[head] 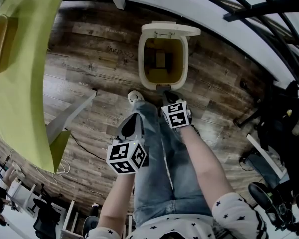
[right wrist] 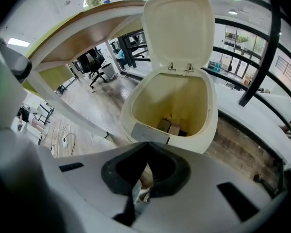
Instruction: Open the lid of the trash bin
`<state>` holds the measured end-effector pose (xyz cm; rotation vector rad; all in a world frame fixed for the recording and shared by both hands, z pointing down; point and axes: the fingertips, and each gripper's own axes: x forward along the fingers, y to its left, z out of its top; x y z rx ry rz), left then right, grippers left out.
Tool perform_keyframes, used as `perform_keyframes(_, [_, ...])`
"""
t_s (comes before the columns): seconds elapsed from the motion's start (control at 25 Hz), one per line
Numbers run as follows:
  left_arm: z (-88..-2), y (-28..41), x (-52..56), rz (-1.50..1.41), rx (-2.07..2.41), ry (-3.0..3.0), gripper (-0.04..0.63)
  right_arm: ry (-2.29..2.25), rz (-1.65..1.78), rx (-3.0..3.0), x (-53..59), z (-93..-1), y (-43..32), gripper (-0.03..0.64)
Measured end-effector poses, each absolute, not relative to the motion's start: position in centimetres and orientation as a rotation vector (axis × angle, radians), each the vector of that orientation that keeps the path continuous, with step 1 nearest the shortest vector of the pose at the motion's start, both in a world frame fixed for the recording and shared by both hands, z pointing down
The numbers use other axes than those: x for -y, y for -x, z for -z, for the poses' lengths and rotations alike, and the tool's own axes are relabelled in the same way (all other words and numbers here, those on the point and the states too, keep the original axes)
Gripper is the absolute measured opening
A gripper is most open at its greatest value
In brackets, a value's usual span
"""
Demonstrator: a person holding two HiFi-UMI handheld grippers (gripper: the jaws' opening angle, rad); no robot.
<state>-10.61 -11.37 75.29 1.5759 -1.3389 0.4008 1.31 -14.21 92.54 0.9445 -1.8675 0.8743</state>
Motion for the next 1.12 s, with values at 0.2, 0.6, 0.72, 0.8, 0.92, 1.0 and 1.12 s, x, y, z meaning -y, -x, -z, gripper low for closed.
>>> perform_keyframes(0.2, [-74.7,10.6,11.5,-0.398,1.345,-1.583,0.012,-0.949,-0.869,1.853,14.4,-92.0,-1.3,-0.008])
perform_keyframes(0.6, [-72.2,10.5,11.9,-0.382,1.377,-1.598,0.012,-0.971,-0.831,1.912,15.2,-87.7,-1.5,-0.007])
perform_keyframes(0.72, [-71.2,10.1,12.1,-0.374,1.38,-1.614,0.012,-0.987,-0.828,1.927,15.5,-86.2,-1.6,-0.007])
perform_keyframes(0.8, [-70.6,9.9,12.1,-0.372,1.378,-1.623,0.012,-1.002,-0.833,1.939,15.5,-85.1,-1.6,-0.007])
perform_keyframes(0.92, [-69.8,9.6,12.1,-0.371,1.381,-1.632,0.012,-1.023,-0.843,1.966,15.8,-83.1,-1.3,-0.006])
perform_keyframes(1.0, [-69.2,9.5,12.0,-0.37,1.38,-1.635,0.012,-1.033,-0.849,1.99,15.9,-81.7,-1.1,-0.008])
perform_keyframes(1.12, [-67.9,9.4,11.8,-0.349,1.373,-1.63,0.012,-1.036,-0.857,2.026,15.9,-79.4,-0.9,-0.008])
